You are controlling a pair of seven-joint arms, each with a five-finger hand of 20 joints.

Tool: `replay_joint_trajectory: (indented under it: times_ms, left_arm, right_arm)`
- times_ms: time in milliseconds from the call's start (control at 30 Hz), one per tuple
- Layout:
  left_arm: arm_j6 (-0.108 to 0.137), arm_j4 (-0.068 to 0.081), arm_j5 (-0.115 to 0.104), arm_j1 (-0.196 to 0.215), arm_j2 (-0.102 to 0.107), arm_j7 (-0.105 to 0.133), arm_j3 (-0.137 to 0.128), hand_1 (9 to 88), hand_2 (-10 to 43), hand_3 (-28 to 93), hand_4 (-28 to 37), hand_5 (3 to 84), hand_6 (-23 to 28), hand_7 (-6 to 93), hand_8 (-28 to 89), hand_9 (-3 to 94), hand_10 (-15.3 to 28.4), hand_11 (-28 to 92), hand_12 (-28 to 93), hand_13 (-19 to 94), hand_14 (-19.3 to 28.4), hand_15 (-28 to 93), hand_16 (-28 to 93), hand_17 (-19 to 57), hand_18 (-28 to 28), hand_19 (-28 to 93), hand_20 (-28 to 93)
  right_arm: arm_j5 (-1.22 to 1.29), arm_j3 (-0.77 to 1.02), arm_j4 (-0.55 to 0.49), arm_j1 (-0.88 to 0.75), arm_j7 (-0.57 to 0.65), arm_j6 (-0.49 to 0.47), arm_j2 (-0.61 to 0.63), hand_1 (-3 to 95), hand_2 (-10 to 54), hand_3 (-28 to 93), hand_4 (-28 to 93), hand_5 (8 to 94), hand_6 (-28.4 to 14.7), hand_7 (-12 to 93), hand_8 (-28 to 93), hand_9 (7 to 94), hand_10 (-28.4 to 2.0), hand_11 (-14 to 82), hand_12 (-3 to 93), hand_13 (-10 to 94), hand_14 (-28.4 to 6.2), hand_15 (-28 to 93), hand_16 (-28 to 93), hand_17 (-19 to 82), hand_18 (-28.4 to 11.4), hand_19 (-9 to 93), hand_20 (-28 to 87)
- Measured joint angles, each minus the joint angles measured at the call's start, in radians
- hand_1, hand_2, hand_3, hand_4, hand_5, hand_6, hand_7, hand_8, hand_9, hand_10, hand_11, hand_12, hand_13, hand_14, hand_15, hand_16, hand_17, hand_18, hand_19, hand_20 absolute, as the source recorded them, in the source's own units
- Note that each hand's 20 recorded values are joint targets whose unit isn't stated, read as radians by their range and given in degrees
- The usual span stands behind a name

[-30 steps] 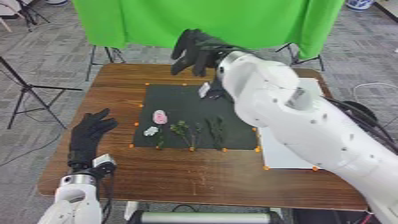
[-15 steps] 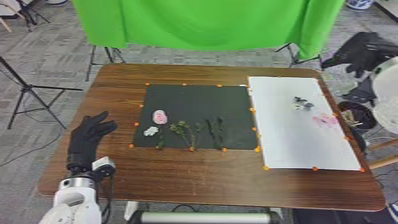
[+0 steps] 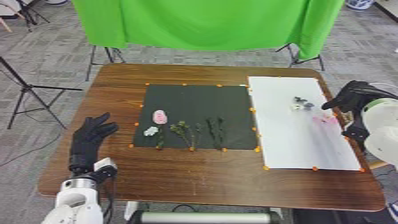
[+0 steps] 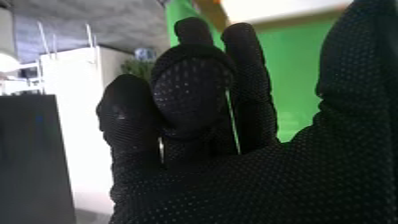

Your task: Arrange flowers

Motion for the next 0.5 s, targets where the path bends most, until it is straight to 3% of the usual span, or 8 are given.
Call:
replay_joint_trajectory:
  times_ms: [267,400,500]
  left_arm:
    - [0.0,-0.003,0.001,0.008,-0.001,-0.009,-0.001,18.0,10.7,66,-28.3,53.0,3.6,13.2,-8,55.8,15.3,21,9,46,17.5,26,-6,10.6,10.1,9,16]
    - [-0.001,-0.003,0.002,0.009,-0.002,-0.01,-0.001,18.2,10.8,66,-28.3,53.1,3.5,13.2,-8,55.8,15.4,21,9,46,17.5,26,-6,10.5,10.1,9,16]
    - [-0.001,-0.004,0.002,0.01,-0.003,-0.01,-0.001,18.4,10.8,66,-28.3,53.1,3.5,13.3,-8,55.9,15.4,21,9,46,17.5,26,-6,10.5,10.1,9,16]
  right_arm:
    - [0.01,-0.021,0.018,-0.051,0.015,-0.016,-0.022,35.7,-9.5,68,-17,59.5,2.3,17,-10,69.3,-13.7,13.7,17.3,88,-4.0,63,26,62,-14.8,93,54]
    - [0.0,-0.059,0.032,-0.054,0.02,0.006,-0.028,48.7,-9.5,63,-19,67.8,2.4,21,0,77.0,-12.3,16.5,17.3,91,-2.9,63,26,65,-13.9,93,55]
    - [-0.03,-0.105,0.043,-0.044,0.019,0.121,-0.026,56.2,-9.1,63,-20,77.2,1.9,22,5,86.1,-10.7,12.2,25.3,93,-1.8,63,27,68,-13.1,93,56]
